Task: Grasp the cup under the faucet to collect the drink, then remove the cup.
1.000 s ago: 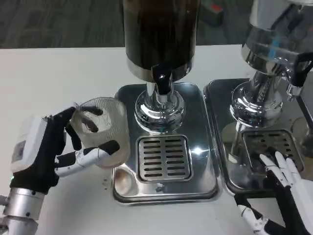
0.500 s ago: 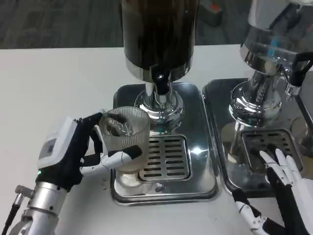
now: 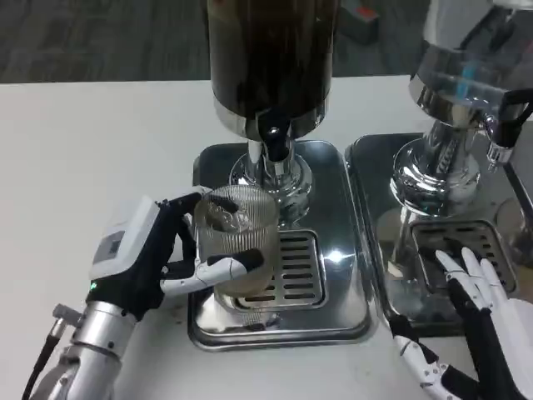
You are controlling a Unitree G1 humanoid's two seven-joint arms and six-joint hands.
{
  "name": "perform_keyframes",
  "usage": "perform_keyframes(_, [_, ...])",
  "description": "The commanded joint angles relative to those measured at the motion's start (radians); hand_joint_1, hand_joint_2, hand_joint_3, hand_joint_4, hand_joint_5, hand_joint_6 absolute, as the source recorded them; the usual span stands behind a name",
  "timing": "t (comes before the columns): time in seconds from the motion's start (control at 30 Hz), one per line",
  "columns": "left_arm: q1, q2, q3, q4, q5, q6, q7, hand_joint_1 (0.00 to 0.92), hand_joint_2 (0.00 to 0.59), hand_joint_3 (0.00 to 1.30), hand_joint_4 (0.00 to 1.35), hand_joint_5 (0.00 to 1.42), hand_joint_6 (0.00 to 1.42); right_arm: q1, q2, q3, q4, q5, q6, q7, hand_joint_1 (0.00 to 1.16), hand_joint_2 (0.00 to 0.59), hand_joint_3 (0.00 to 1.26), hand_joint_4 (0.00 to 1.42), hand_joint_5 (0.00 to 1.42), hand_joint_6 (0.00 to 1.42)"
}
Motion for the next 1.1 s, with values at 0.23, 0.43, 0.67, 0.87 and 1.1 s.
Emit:
perform_keyframes(0.23, [-0.075, -0.034, -0.027, 0.056, 0.001, 0.012, 0.033, 0.359, 0.074, 0.65, 0.88, 1.05, 1.38, 0.013, 0.016, 0.011, -0.026, -0.004, 0.005, 0.007, 0.40, 0.377, 0.15, 0.02, 0.00, 0.25])
perform_keyframes(0.43, [-0.095, -0.048, -0.039, 0.076, -0.001, 0.012, 0.032, 0.349, 0.076, 0.63, 0.85, 1.04, 1.36, 0.019, 0.022, 0.015, -0.037, -0.008, 0.009, 0.011, 0.39, 0.382, 0.15, 0.02, 0.00, 0.25])
perform_keyframes(0.67, [-0.104, -0.057, -0.056, 0.081, -0.002, 0.008, 0.030, 0.338, 0.076, 0.61, 0.81, 1.01, 1.33, 0.026, 0.027, 0.012, -0.040, -0.007, 0.008, 0.015, 0.38, 0.383, 0.15, 0.02, 0.00, 0.25])
perform_keyframes(0.87, [-0.106, -0.056, -0.063, 0.079, 0.001, 0.009, 0.027, 0.318, 0.078, 0.58, 0.77, 0.99, 1.31, 0.025, 0.028, 0.013, -0.037, -0.006, 0.007, 0.015, 0.38, 0.384, 0.15, 0.02, 0.00, 0.25])
perform_keyframes(1.1, [-0.104, -0.053, -0.071, 0.076, 0.003, 0.015, 0.019, 0.285, 0.078, 0.50, 0.71, 0.96, 1.27, 0.024, 0.031, 0.016, -0.036, -0.006, 0.011, 0.019, 0.38, 0.384, 0.15, 0.02, 0.00, 0.25])
